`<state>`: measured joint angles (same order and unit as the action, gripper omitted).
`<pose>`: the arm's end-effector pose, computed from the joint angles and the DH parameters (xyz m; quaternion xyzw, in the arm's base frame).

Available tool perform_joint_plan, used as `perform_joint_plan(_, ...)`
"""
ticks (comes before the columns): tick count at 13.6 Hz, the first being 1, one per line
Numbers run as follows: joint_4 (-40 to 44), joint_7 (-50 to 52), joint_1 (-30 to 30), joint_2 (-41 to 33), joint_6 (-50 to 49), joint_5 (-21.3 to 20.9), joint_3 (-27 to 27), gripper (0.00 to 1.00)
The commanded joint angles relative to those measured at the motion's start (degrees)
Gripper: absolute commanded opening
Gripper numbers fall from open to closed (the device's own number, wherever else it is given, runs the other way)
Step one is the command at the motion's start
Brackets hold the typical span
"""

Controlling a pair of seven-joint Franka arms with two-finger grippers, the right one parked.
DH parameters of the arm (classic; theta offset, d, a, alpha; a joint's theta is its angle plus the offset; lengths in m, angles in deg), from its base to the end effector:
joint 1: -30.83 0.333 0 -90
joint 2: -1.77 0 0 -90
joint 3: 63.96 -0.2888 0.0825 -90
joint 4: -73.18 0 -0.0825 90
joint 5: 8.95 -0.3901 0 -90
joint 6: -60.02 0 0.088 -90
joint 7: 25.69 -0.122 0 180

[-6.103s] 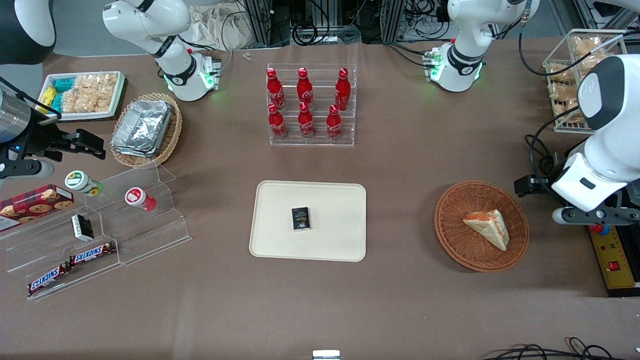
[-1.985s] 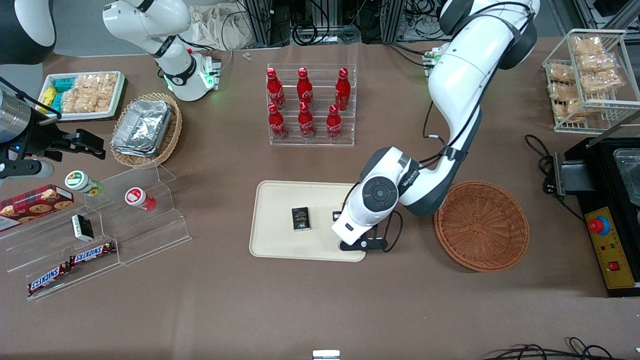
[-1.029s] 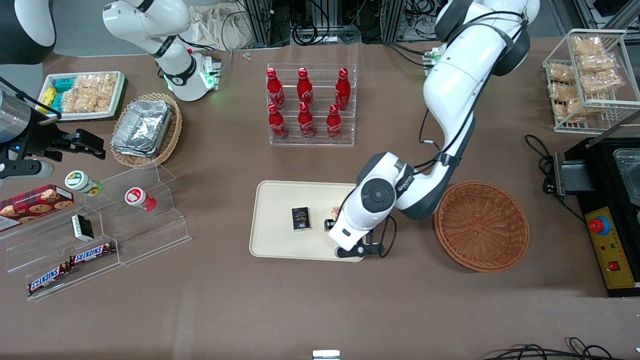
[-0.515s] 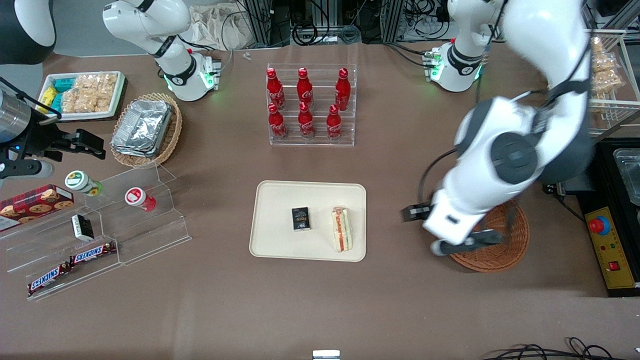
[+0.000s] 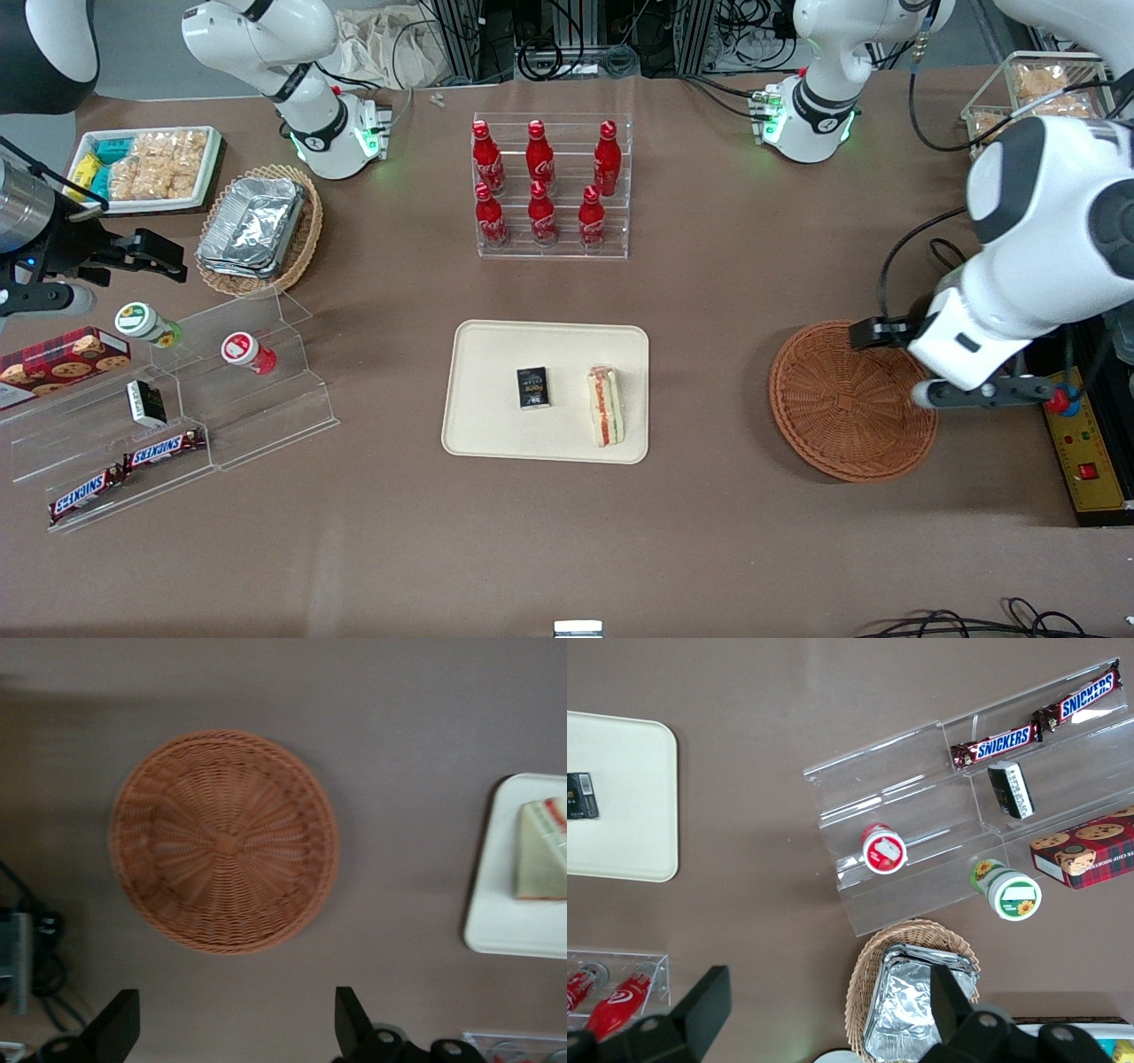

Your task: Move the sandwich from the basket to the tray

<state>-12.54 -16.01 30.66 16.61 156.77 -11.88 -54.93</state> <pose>0.6258 -0.0865 0.4748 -0.9995 -0.0023 0.0304 0.0102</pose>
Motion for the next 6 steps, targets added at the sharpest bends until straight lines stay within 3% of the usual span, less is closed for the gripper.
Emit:
perform_joint_plan(1, -3.75, -7.64, -0.45, -4.47, -0.85, 1.78, -4.27, 0.99)
perform_joint_plan(6, 4.15, -7.84, -0.62, -0.08, -3.40, 0.99, -4.54, 1.00)
